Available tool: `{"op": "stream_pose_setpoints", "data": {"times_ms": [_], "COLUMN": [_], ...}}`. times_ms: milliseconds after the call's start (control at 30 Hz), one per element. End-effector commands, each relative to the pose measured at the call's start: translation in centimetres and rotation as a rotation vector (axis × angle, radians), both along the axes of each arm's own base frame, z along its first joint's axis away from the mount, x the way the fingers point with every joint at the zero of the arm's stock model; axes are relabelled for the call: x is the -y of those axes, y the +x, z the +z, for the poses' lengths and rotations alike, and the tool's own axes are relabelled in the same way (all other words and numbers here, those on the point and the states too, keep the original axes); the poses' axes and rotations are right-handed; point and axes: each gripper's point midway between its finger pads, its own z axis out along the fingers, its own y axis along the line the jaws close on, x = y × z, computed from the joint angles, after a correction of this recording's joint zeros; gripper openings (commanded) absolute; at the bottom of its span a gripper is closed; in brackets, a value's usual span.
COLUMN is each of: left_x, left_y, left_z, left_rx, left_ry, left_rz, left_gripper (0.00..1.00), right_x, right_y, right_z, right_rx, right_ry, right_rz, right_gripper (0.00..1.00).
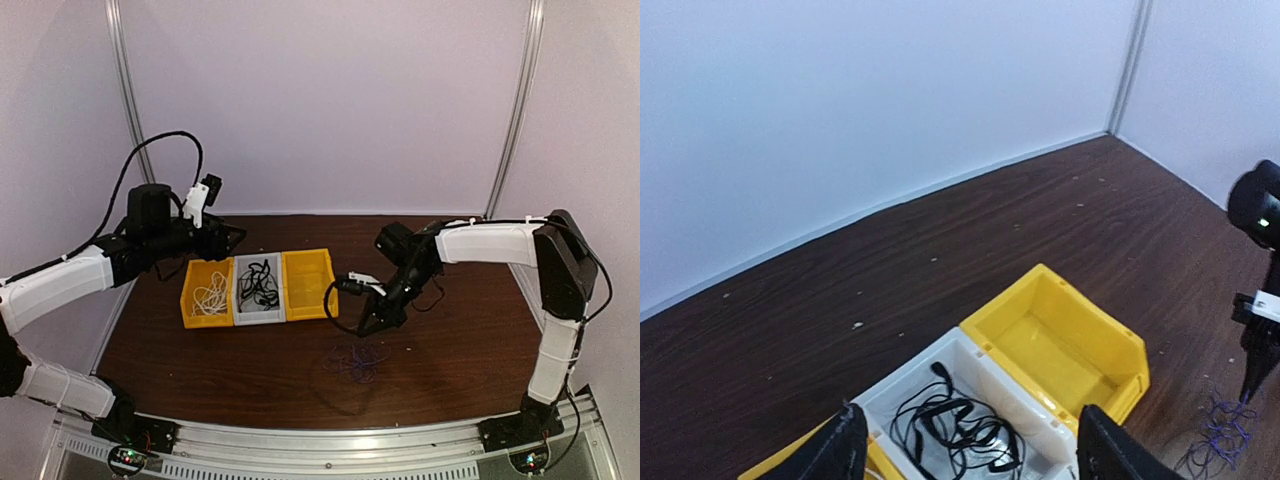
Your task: Untangle the cables
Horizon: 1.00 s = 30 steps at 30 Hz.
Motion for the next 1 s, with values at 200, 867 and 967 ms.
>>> {"op": "stream_pose_setpoints", "data": {"times_ms": [200,867,967], "left_x": [8.9,22.5,23.6], "left_y": [-7.7,-13.4,-13.1], "left_z": [3.5,-5.6,-7.0], "left_rx": [0.133,0.056,0.009], "left_ry": [-0.151,-0.171,-0.174], "left_rz": [-0.485,-0.494,-0.489], "left_gripper": [0.74,0.74,0.64], "right_x": [0.4,0.9,1.1], "right_y": [-2.4,-2.7,-3.0], "right_z": [11.5,22.5,23.2], "right_rx": [0.164,0.405,0.418], "right_ry": [0.202,0.401,0.419], "right_rz": [0.077,0.011,0.011], "right_gripper": [0.00,0.00,0.00]}}
